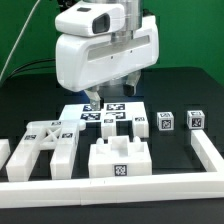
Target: Assemble chair
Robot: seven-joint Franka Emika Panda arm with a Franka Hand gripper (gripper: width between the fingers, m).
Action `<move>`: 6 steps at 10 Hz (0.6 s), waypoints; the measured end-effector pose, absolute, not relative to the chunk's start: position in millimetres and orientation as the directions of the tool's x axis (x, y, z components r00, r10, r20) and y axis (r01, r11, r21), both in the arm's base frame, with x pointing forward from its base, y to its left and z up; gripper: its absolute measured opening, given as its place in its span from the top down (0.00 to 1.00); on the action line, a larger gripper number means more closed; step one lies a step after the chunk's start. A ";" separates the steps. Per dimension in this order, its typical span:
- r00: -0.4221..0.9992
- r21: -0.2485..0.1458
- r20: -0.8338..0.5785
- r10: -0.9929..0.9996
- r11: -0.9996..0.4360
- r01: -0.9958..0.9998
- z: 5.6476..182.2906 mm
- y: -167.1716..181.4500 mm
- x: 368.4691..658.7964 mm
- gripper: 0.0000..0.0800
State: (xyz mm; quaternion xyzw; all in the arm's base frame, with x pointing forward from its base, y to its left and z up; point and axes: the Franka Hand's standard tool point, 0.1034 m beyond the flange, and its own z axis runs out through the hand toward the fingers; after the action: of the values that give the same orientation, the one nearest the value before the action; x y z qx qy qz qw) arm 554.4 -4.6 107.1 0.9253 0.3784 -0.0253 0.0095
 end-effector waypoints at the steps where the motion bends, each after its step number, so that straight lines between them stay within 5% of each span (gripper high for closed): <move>1: 0.712 -0.002 -0.055 0.700 -0.713 0.701 106.6 -4.8 554.2 0.19; 2: 0.720 -0.003 -0.055 0.692 -0.721 0.693 105.7 -5.7 554.1 0.19; 4: 0.929 0.025 -0.043 0.368 -0.929 0.369 96.0 -15.4 559.0 0.19; 6: 0.993 -0.023 -0.030 0.118 -0.993 0.117 91.6 -13.8 562.4 0.19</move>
Offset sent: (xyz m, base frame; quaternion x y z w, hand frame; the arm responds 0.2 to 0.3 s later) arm 0.0149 -0.0271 -0.0105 -0.0728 0.0033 0.4041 0.9118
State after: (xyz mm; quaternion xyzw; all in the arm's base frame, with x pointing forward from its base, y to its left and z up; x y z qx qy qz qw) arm 562.4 -13.8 91.6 0.9981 0.0590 -0.0156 -0.0105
